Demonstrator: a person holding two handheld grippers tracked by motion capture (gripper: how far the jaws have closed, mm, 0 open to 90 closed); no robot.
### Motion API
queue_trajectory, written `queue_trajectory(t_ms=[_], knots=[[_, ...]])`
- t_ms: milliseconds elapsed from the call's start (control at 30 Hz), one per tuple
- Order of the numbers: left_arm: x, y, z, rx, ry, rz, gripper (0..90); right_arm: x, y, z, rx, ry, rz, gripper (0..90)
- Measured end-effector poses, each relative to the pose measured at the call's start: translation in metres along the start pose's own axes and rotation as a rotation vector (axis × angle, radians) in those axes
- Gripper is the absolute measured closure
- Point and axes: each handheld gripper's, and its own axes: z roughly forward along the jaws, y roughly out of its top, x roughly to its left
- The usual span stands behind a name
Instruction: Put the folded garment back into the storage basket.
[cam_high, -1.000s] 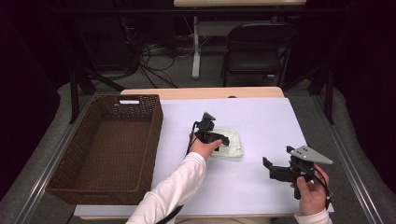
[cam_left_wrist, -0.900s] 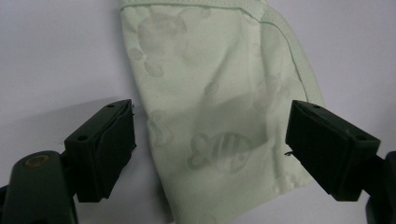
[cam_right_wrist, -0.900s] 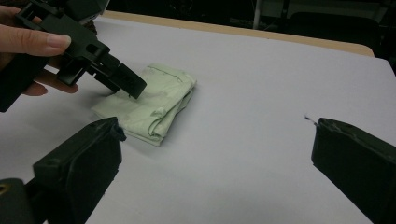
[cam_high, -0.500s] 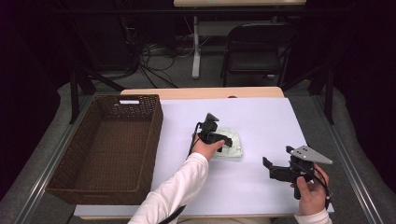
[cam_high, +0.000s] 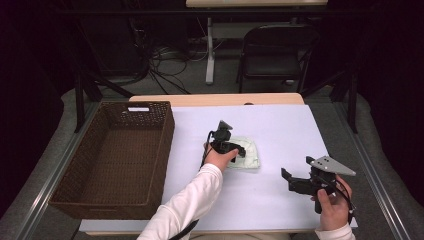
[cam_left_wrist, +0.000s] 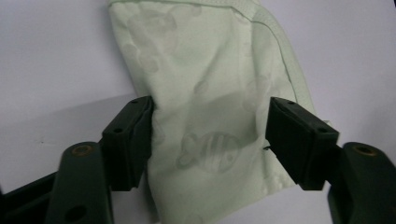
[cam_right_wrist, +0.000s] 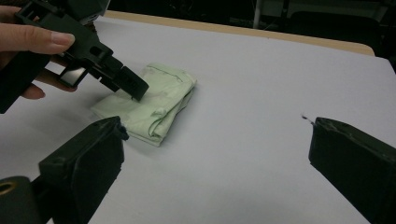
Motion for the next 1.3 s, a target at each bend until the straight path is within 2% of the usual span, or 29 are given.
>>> queue_trajectory(t_ms=[33, 67, 100, 267, 467, 700, 800, 1100, 1300], knots=[[0.002, 0.001, -0.001, 0.006, 0.000, 0.003, 37.2, 0.000, 0.000, 0.000, 0.003, -0.001, -0.001, 3.5], [0.002, 0.000, -0.001, 0.004, -0.001, -0.015, 39.0, 0.000, 0.000, 0.000, 0.001, -0.002, -0.001, 3.5], [0.003, 0.001, -0.001, 0.006, -0.001, -0.004, 40.7, 0.000, 0.000, 0.000, 0.002, 0.001, 0.003, 3.6], [0.007, 0.001, -0.002, -0.003, -0.006, -0.016, 47.3, 0.000, 0.000, 0.001, 0.004, 0.002, -0.001, 4.1], [0.006, 0.001, -0.002, 0.006, 0.042, 0.017, 58.0, 0.000, -0.001, 0.001, 0.006, 0.001, -0.003, 4.5], [0.007, 0.001, -0.002, 0.006, 0.057, -0.012, 67.6, 0.000, -0.001, 0.002, 0.012, 0.006, 0.001, 4.8], [0.008, 0.001, -0.003, 0.008, 0.062, -0.006, 70.9, 0.001, -0.001, 0.003, 0.008, 0.008, 0.004, 4.9], [0.010, 0.000, -0.002, 0.005, 0.060, -0.007, 78.3, 0.000, -0.001, 0.002, 0.011, 0.008, 0.003, 5.0], [0.012, -0.001, -0.002, 0.003, 0.026, -0.028, 82.0, 0.000, -0.001, 0.002, 0.010, 0.005, 0.006, 5.0]])
